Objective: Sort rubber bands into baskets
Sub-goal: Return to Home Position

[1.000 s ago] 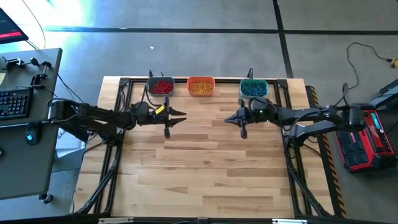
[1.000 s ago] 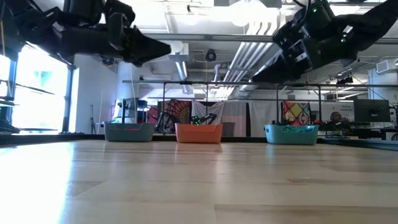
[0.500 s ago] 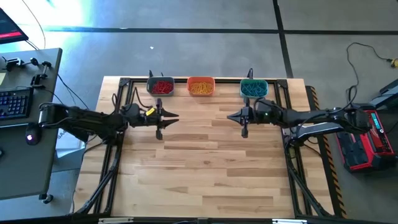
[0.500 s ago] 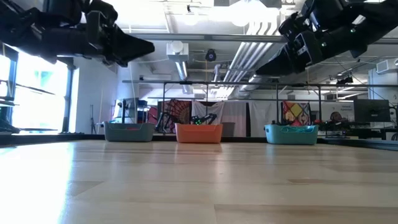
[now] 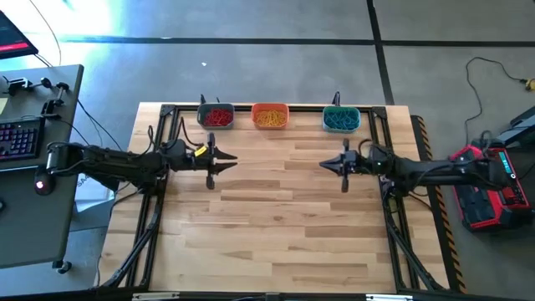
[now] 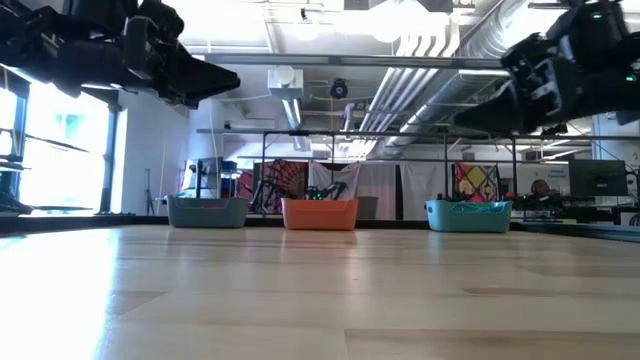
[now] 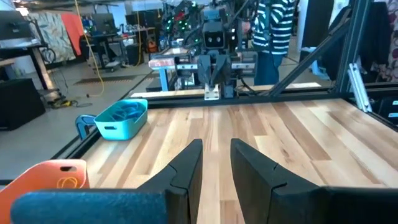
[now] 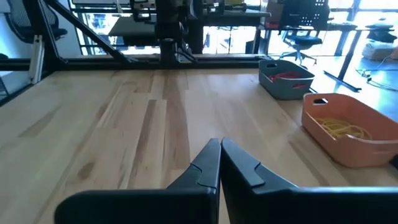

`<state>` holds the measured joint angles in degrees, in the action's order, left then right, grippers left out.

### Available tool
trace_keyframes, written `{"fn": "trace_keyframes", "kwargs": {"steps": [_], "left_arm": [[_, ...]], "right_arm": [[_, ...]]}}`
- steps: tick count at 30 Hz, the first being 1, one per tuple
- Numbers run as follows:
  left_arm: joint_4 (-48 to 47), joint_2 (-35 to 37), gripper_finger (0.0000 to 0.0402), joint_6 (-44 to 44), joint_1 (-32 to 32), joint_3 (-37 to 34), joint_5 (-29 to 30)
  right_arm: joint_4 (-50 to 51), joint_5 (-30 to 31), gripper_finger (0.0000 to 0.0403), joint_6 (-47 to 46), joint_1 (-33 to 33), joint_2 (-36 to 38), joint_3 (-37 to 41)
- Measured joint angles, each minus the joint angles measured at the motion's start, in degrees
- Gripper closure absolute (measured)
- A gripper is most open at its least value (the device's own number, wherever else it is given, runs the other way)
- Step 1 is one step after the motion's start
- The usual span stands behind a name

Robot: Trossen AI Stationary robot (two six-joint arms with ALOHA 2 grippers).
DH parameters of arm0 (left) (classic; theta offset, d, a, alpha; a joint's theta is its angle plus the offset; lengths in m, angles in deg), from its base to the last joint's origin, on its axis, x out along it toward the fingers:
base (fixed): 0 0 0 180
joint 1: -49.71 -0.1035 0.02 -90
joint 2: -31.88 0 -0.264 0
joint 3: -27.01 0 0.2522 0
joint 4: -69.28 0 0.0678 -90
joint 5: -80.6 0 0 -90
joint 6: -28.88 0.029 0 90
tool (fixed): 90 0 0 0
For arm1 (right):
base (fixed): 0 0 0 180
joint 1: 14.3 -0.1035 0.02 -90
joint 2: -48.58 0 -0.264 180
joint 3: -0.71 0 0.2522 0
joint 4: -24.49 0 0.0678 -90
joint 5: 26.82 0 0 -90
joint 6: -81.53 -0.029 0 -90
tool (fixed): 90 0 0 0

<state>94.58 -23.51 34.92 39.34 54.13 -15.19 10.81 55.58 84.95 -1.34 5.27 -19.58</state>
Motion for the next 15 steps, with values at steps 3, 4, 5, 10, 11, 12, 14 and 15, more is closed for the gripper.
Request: {"fn": "trace_keyframes", "kwargs": {"steps": [3,4,5,10,11,12,14,15], "left_arm": [[-1.0,1.3,0.0328,0.2,0.0,0.0,-0.1],[-1.3,1.8,0.0328,0.5,0.0,0.0,-0.1],[-1.6,2.3,0.0328,0.7,0.0,0.0,-0.1],[-2.1,5.6,0.033,0.2,0.0,-1.8,-2.3],[-1.3,6.5,0.0332,-0.2,0.0,-3.0,-2.5],[-0.2,7.4,0.0335,-0.7,0.0,-4.2,-2.5],[1.2,9.4,0.0343,-1.8,0.0,-6.2,-2.5],[1.5,10.7,0.0347,-2.1,0.0,-7.1,-2.5]], "right_arm": [[5.3,0.3,0.0403,0.0,0.3,7.0,1.5],[7.5,0.3,0.0403,0.0,0.4,9.5,1.8],[10.0,0.4,0.0403,0.0,0.5,11.6,1.8],[19.8,1.1,0.0403,0.3,0.5,21.5,1.8],[21.3,1.1,0.0403,0.5,0.5,23.4,1.8],[22.6,1.1,0.0403,0.8,0.5,25.0,1.8],[24.8,1.1,0.0403,1.1,0.5,28.2,1.8],[26.3,1.1,0.0403,1.3,0.5,29.7,1.8]]}}
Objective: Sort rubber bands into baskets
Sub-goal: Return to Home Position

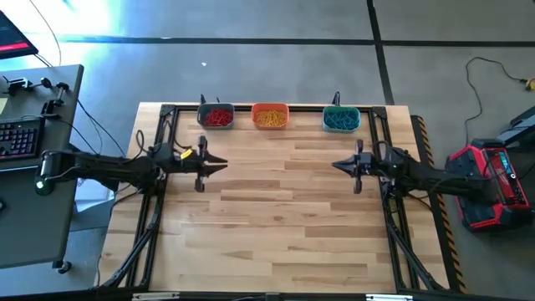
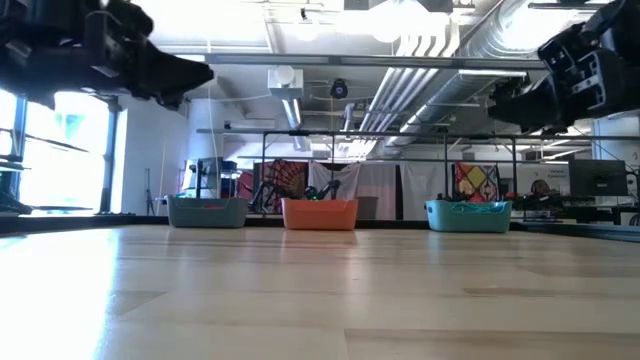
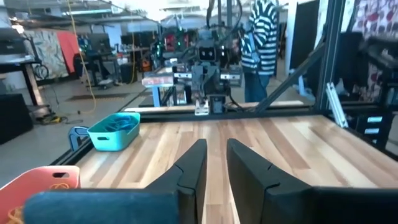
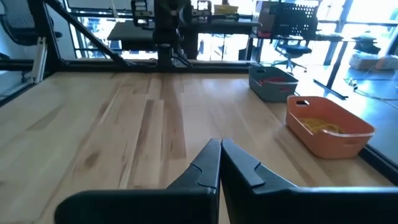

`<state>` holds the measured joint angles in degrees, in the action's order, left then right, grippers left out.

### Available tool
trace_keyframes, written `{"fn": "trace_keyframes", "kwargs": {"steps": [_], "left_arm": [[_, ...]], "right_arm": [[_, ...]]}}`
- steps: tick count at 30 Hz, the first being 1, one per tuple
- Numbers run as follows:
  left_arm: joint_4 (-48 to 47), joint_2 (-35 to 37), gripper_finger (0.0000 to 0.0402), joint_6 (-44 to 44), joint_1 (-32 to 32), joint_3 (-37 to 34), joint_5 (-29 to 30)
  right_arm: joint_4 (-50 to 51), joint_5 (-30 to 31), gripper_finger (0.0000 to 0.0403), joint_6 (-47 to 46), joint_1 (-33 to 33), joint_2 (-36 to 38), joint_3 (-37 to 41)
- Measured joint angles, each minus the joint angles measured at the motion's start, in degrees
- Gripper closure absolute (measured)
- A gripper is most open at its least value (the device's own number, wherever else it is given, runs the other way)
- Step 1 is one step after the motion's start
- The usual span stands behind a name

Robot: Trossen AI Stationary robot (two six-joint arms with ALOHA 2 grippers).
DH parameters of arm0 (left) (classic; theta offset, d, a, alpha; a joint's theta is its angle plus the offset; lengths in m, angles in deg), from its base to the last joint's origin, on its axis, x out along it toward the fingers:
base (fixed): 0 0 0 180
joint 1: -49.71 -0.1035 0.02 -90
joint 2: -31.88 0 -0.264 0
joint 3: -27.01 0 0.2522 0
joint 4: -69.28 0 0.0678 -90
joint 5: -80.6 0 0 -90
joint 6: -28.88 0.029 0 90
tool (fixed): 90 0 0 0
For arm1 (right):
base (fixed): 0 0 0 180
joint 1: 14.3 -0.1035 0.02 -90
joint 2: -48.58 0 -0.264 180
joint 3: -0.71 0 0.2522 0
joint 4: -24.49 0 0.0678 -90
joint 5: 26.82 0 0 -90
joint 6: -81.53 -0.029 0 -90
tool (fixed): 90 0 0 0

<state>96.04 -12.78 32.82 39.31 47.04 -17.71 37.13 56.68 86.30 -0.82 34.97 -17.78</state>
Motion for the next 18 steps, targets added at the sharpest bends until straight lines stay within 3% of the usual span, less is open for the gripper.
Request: {"fn": "trace_keyframes", "kwargs": {"steps": [9,18], "left_arm": [[-4.6,14.1,0.0373,0.1,-0.1,-5.0,0.0],[-19.3,28.4,0.0379,-1.2,-0.1,-5.7,0.6]], "right_arm": [[11.3,2.4,0.0403,-0.3,0.0,13.3,0.0],[13.2,3.0,0.0403,-1.3,0.0,13.6,0.0]]}}
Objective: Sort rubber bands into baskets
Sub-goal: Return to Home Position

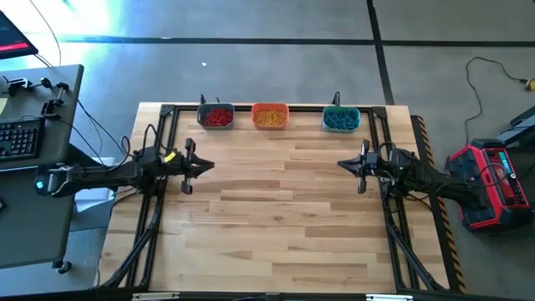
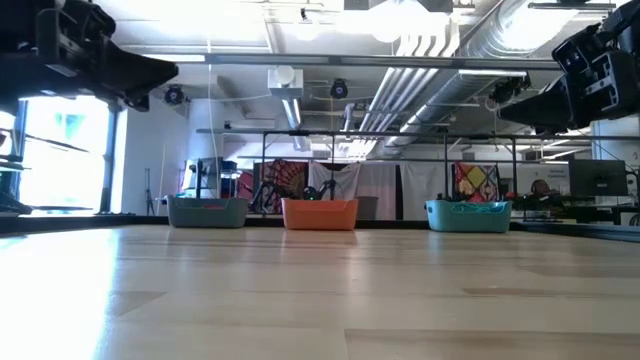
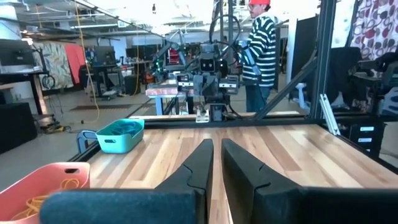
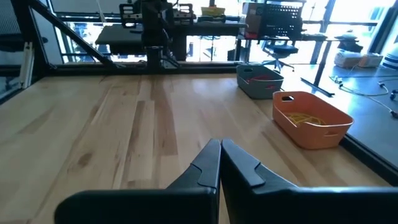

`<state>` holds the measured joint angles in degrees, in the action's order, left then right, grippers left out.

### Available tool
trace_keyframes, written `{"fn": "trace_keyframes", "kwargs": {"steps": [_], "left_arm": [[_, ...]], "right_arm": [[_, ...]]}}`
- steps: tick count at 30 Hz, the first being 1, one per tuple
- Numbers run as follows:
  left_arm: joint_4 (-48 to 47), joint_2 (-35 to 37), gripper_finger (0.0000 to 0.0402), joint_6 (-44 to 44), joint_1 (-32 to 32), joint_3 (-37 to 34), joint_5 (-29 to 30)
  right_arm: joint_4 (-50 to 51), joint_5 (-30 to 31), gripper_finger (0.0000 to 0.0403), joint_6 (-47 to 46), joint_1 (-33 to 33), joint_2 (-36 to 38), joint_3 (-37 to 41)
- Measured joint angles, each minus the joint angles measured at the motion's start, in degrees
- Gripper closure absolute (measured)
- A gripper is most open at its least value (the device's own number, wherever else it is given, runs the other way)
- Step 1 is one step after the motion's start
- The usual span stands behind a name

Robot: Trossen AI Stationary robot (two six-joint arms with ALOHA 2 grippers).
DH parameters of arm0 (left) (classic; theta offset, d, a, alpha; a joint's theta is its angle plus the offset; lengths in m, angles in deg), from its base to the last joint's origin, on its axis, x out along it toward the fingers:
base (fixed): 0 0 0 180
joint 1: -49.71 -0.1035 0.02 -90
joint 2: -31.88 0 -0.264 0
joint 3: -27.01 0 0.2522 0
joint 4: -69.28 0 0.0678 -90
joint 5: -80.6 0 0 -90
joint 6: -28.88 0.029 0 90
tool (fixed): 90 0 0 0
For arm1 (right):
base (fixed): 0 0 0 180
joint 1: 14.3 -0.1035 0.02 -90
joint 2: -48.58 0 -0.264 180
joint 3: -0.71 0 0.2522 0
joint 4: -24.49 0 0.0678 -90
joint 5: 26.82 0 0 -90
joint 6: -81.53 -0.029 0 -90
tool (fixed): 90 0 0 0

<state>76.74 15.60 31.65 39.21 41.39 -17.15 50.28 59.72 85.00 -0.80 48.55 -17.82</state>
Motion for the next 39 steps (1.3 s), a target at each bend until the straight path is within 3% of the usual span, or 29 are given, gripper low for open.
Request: {"fn": "trace_keyframes", "kwargs": {"steps": [10,23,27,31,36,39], "left_arm": [[-13.2,16.2,0.0379,0.3,0.0,0.0,-0.3],[-12.8,16.1,0.0379,0.0,0.0,0.3,-0.5],[-12.7,16.1,0.0379,-0.2,0.0,0.3,1.0],[-13.8,16.1,0.0379,-0.6,0.0,0.3,6.2],[-14.6,15.4,0.0379,-0.8,0.0,0.3,9.3],[-14.5,15.2,0.0379,-1.1,0.0,0.3,10.6]], "right_arm": [[0.0,0.6,0.0403,-0.3,0.0,0.0,0.0],[-0.2,2.3,0.0403,-1.1,0.0,0.0,0.0],[-0.4,7.1,0.0403,-3.4,0.0,0.0,0.0],[-1.6,12.2,0.0403,-3.3,0.0,0.0,0.0],[-10.2,3.6,0.0403,-0.4,0.1,-0.2,2.0],[-13.6,1.5,0.0403,0.2,1.1,-0.2,4.1]]}}
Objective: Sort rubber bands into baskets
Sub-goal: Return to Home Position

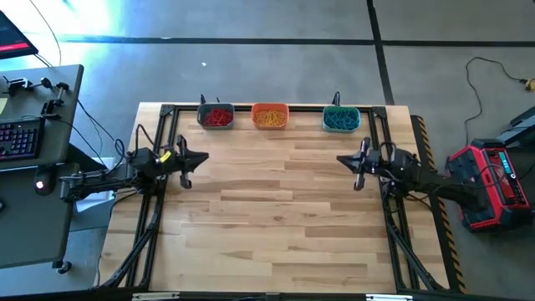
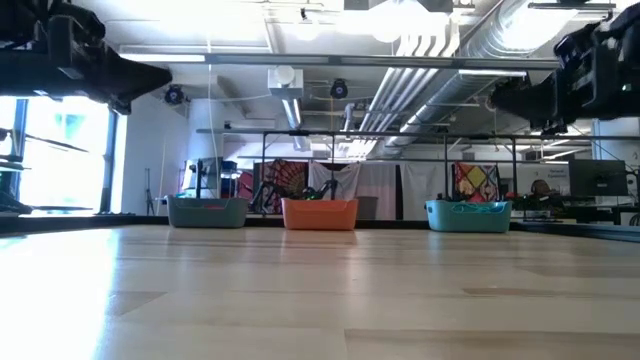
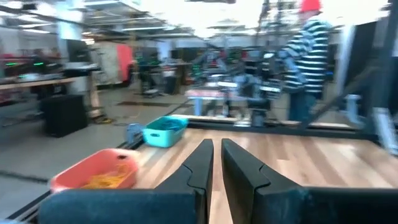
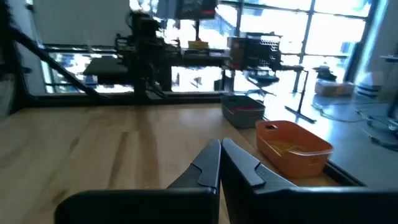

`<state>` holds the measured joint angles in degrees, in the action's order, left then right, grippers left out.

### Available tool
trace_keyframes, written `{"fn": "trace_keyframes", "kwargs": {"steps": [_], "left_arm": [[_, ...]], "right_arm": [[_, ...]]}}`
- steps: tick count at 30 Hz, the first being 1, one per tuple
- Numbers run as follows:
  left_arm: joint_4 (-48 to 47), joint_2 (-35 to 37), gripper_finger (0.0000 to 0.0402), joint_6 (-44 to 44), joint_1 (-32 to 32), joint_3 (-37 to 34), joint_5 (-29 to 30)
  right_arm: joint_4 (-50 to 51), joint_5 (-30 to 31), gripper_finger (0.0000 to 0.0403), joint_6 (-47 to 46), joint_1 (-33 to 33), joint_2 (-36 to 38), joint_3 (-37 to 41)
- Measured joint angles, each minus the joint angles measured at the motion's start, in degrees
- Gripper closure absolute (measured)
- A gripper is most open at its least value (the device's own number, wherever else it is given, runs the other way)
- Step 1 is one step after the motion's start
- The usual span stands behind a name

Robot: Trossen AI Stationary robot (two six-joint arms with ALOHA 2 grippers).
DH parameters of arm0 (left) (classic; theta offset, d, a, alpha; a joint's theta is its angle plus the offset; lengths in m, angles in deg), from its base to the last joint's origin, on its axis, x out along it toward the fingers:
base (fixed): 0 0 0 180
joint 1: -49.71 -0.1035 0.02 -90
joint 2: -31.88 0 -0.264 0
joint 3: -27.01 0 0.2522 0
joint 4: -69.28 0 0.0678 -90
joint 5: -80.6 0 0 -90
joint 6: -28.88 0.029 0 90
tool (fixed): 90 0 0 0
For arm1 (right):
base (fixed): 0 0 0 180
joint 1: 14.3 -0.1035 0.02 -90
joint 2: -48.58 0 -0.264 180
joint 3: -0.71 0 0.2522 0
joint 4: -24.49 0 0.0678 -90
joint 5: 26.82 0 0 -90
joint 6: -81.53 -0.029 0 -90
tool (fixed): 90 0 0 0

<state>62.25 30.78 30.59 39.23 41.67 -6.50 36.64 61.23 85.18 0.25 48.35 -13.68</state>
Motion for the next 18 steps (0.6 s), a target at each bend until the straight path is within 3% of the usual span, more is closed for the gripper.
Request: {"fn": "trace_keyframes", "kwargs": {"steps": [3,9,14,18], "left_arm": [[0.1,-0.2,0.0379,-0.1,0.0,0.0,3.9],[-0.6,-0.3,0.0379,1.0,0.0,0.0,4.7],[-4.2,-0.4,0.0379,1.4,-0.1,0.0,16.6],[-3.4,-1.3,0.0379,1.3,-1.1,0.1,15.3]], "right_arm": [[1.0,0.1,0.0403,-0.2,1.4,-1.2,0.0],[0.9,-0.5,0.0403,1.3,1.7,-1.2,0.0],[1.1,2.5,0.0403,1.3,1.7,-1.2,0.0],[1.1,2.8,0.0403,1.3,1.7,-1.2,0.0]]}}
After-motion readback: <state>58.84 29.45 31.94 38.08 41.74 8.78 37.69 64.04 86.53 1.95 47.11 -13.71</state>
